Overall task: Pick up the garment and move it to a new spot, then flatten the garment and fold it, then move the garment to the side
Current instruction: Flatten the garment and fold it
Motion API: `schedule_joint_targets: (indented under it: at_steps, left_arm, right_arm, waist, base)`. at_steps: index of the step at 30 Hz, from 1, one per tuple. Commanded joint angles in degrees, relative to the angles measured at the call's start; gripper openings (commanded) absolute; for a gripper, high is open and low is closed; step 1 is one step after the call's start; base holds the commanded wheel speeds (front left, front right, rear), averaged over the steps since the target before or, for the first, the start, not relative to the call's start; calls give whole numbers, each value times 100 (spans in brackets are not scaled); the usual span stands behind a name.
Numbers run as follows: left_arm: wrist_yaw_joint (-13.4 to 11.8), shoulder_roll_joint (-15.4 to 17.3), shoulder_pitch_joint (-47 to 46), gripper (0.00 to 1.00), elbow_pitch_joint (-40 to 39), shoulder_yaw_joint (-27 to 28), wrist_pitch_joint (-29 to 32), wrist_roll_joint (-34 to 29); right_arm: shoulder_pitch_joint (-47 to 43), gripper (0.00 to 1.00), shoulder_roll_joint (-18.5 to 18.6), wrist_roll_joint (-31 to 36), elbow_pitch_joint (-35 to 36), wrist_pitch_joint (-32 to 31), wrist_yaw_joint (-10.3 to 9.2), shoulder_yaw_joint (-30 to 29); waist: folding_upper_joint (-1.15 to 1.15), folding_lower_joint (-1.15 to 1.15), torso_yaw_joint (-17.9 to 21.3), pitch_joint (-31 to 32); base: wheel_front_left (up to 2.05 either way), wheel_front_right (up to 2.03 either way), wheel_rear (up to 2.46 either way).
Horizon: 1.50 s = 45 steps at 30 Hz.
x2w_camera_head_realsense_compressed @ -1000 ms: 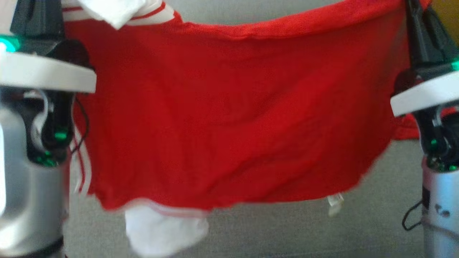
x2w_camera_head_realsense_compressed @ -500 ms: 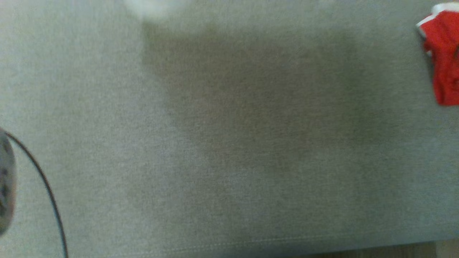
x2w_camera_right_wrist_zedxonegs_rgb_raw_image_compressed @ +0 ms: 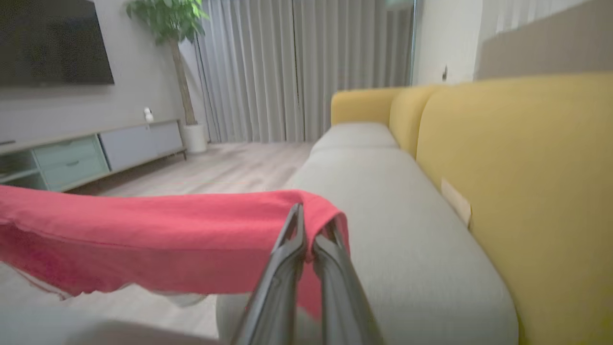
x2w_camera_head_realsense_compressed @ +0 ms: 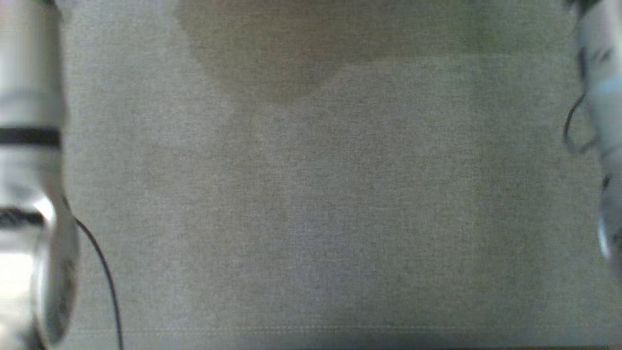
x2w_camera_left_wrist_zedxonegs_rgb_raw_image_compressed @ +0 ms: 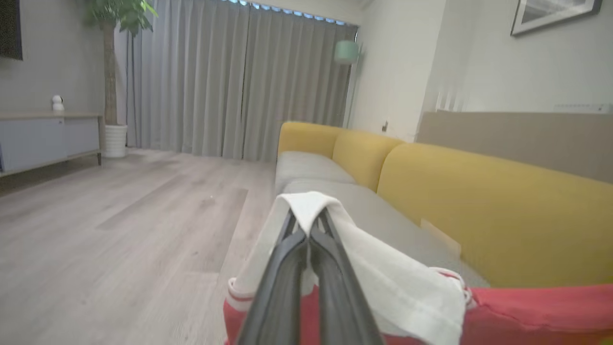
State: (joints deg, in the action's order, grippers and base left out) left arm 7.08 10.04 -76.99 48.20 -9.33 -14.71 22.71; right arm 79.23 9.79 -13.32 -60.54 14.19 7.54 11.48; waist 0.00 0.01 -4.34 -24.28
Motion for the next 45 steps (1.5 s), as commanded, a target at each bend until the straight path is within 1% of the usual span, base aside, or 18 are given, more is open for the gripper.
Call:
schedule_joint_targets:
  at_steps: [1,4,7,9,12,13,14,15,21,26,33,38,39,45]
  left_arm:
    - [25,235,99,0,-226,13,-27,28]
    - [36,219,796,0,-334,-140,-28,84]
    - [38,295,1528,0,-511,-390,-28,187]
    - [39,374,2017,0,-632,-527,-28,281]
    - [39,534,2741,0,-845,-750,-28,386]
    - [39,591,2975,0,-919,-832,-28,418]
    - [40,732,3422,0,-1054,-1016,-29,481]
    - [40,808,3630,0,-1121,-1102,-29,499]
    - [40,1212,4636,0,-1443,-1606,-29,635]
    - [40,1574,5148,0,-1808,-2055,36,786]
    - [28,2050,5738,0,-2432,-2309,252,797]
    - [-103,2342,6214,0,-3033,-2294,488,905]
    - [-103,2342,6214,0,-3033,-2294,488,905]
    - [-386,2685,6882,0,-3851,-2186,796,1134]
  right_arm:
    - [-116,0,-75,-103,84,45,-5,89]
    - [-585,0,-25,-407,-192,-11,-5,412]
    - [-1071,0,33,-778,-319,-294,-5,831]
    - [-1397,0,103,-1055,-273,-544,-5,1166]
    - [-1905,0,308,-1477,-22,-910,-5,1760]
    - [-2077,0,397,-1637,90,-1040,-5,1961]
    - [-2400,0,616,-1950,355,-1272,-5,2367]
    - [-2549,0,744,-2108,488,-1375,-5,2552]
    - [-3259,0,1508,-2989,1145,-1883,-5,3411]
    - [-3669,0,1986,-3592,1574,-2251,-5,3945]
    - [-4109,0,2476,-4333,2183,-2766,-5,4528]
    - [-4266,0,2792,-4725,2659,-3110,-5,4836]
    - [-4266,0,2792,-4725,2659,-3110,-5,4836]
    - [-4418,0,3196,-5066,3341,-3558,-5,5141]
  waist:
    - [0,-1,-34,66]
    - [0,-1,-69,208]
    - [0,-1,-99,438]
    - [0,-1,-108,617]
    - [0,-1,-129,920]
    - [0,-1,-138,1025]
    - [0,-1,-153,1225]
    - [0,-1,-166,1320]
    - [0,-1,-227,1790]
    - [0,-1,-233,2098]
    - [0,-1,-145,2469]
    - [0,-1,-38,2599]
    - [0,-1,-38,2599]
    - [0,-1,87,2642]
  base:
    - [0,0,0]
    - [0,0,0]
    - [0,0,0]
    - [0,0,0]
    - [0,0,0]
    - [0,0,0]
    - [0,0,0]
    - [0,0,0]
    - [0,0,0]
    - [0,0,0]
    - [0,0,0]
    - [0,0,0]
    - [0,0,0]
    - [0,0,0]
